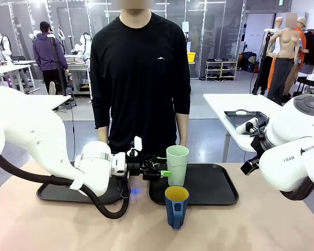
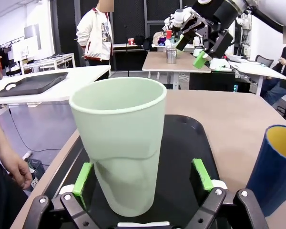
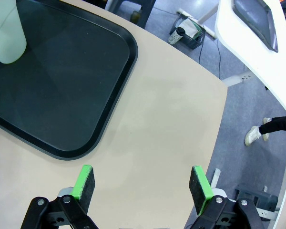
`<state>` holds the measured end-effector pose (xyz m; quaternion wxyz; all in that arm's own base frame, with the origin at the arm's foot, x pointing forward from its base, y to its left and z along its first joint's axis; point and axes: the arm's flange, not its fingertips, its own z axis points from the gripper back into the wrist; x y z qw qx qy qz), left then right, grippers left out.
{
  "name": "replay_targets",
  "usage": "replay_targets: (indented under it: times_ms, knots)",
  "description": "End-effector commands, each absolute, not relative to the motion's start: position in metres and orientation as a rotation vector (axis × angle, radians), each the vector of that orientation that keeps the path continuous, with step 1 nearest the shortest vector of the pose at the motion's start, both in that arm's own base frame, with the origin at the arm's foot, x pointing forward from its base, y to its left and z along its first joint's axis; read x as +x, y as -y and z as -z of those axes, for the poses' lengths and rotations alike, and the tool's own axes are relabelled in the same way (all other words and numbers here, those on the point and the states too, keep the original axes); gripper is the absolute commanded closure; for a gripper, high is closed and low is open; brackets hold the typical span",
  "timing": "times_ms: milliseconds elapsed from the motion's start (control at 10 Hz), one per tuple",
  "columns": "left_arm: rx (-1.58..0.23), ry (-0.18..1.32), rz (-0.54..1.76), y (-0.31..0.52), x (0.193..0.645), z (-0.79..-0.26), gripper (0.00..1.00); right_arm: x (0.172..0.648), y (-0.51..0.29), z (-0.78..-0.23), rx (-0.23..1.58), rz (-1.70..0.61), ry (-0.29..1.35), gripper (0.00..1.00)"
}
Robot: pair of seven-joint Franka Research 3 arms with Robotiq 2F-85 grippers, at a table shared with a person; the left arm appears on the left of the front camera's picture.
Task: Sort and store the cups by type.
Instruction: Place the picked Reusable plastic cup into the Flat Tray indicated by the person.
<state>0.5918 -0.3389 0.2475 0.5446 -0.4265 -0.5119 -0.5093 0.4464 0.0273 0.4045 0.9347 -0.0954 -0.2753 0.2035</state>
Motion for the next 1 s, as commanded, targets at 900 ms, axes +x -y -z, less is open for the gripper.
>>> replay_targets:
  times_ms: [900]
  knots:
    - [-0.967, 1.387, 1.171, 0.170, 0.522, -0.300, 0.00, 0.445, -0.027, -0.402, -0.194, -0.416, 0.560, 0.00]
